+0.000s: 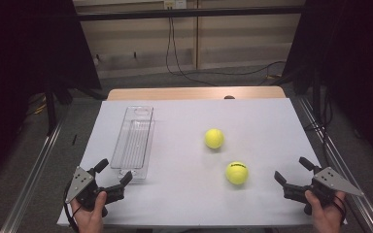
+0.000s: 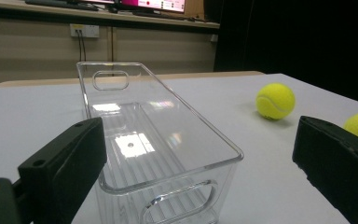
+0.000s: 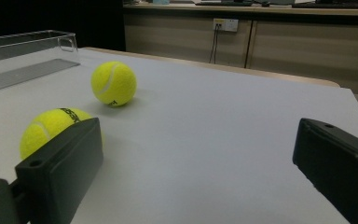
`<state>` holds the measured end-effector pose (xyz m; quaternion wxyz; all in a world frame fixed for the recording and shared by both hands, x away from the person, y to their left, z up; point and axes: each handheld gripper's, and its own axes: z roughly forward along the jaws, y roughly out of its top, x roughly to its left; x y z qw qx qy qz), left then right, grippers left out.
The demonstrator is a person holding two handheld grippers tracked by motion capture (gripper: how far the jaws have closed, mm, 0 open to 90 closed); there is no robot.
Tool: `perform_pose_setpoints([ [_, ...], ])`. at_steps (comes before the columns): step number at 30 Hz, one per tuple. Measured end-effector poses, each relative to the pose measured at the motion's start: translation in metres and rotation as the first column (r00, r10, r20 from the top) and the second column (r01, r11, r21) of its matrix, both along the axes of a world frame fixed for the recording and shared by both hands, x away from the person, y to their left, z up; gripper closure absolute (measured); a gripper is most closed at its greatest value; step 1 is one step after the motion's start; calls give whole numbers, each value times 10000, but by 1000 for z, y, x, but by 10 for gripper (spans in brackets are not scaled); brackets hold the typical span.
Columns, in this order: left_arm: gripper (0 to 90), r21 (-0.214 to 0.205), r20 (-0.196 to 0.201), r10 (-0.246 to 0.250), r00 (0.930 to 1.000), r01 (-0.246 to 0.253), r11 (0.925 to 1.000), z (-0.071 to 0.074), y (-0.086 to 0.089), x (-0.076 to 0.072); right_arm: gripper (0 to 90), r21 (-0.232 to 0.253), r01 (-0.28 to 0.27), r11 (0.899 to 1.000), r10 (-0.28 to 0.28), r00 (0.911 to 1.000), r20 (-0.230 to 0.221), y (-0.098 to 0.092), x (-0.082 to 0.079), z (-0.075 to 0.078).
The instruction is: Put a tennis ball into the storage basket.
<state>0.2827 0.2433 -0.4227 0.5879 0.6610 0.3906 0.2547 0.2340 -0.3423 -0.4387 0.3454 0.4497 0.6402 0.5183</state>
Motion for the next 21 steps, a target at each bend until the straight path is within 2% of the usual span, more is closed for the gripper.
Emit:
perform_pose_setpoints([
  [6, 29, 212, -198, -69, 9998, 73, 9997, 0, 2, 0, 12, 70, -57, 10000, 58, 10000, -10, 0, 0, 0],
  [14, 29, 271, -351, -115, 9993, 125, 9996, 2, 1, -3, 12, 97, -135, 9999, 135, 9999, -46, -1, 1, -1],
  [19, 39, 443, -616, -499, 9969, 527, 9976, 3, -1, -5, 12, 112, -215, 9997, 215, 9998, 17, 3, 1, 1],
  [21, 40, 352, -759, -706, 9946, 734, 9967, 4, -2, -5, 12, 95, -291, 9995, 291, 9996, 1, 4, 1, 1],
])
